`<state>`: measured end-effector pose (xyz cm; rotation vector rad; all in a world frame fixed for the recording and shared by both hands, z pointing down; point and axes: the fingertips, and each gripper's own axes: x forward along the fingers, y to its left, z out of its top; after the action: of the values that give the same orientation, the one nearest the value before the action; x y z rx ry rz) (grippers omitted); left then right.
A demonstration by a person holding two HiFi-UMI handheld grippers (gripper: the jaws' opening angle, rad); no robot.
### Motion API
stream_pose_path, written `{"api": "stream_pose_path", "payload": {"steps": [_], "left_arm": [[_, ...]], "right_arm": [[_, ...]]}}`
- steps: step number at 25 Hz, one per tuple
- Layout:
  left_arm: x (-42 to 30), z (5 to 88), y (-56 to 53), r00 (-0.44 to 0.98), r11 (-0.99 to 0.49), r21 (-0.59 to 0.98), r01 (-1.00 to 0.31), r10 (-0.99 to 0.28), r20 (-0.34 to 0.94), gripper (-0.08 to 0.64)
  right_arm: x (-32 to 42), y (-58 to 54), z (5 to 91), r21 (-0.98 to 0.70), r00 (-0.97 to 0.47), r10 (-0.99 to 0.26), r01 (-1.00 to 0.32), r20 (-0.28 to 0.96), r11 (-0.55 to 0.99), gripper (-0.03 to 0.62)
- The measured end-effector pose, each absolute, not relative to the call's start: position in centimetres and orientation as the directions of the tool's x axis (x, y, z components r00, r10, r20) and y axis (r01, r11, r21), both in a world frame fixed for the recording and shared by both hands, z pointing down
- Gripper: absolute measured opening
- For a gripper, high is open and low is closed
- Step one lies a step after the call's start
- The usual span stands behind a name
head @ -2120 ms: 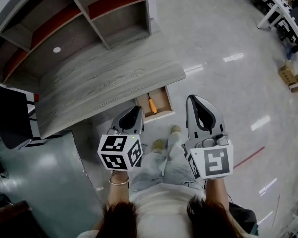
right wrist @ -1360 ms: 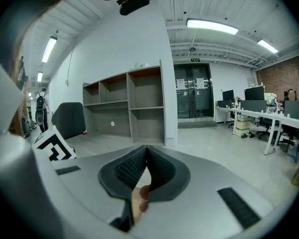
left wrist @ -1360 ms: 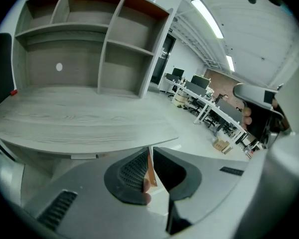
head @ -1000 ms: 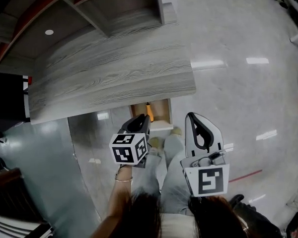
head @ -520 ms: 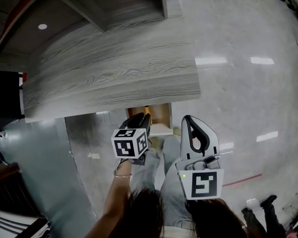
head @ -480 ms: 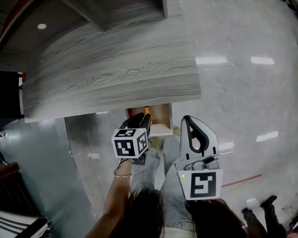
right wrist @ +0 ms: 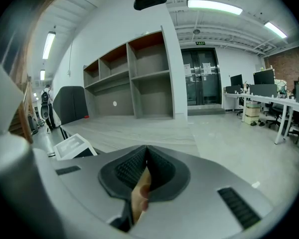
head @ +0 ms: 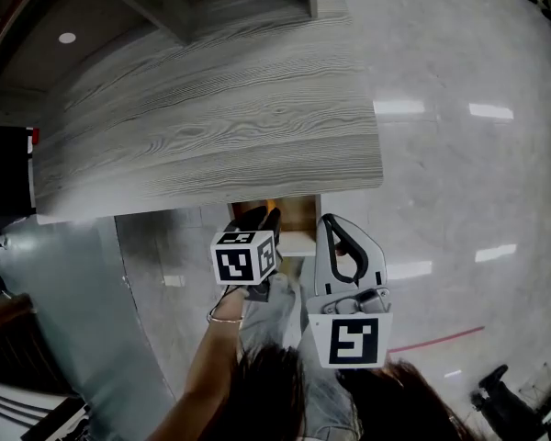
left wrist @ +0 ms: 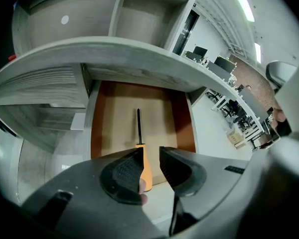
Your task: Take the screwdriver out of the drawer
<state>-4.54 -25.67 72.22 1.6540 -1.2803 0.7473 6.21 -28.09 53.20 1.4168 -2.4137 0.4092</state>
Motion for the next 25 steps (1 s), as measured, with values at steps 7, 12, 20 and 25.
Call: {"api": "stream_pose_path", "payload": {"steps": [7, 12, 20, 25], "left_arm": [[-5.3, 74.6, -25.3, 0.239, -0.061, 0.235, -0.970, -0.403, 0.883, 0.112], [-5.4, 75.4, -26.0, 0.207, -0.060, 0.200, -0.978, -0.410, 0.888, 0.118], [-5.6, 76.4, -26.6, 0.156, -0.025, 0.160, -0.987, -0.408, 0.899, 0.122], [-5.8, 76.6, -26.8, 0.122, 0.004, 0.135, -0.991, -0.404, 0.907, 0.129]], "right_arm": [[4.8, -27.4, 56.0, -0.041, -0.483, -0.756, -0.853, 0.442, 0.521, 0.026], [4.5, -27.3, 57.8, -0.053, -0.484, -0.747, -0.853, 0.456, 0.520, 0.026], [4.9, -26.6, 59.8, -0.051, -0.484, -0.721, -0.845, 0.496, 0.532, 0.027], [5.4, -26.7, 60.2, -0.058, -0.483, -0.715, -0.846, 0.506, 0.530, 0.026]]}}
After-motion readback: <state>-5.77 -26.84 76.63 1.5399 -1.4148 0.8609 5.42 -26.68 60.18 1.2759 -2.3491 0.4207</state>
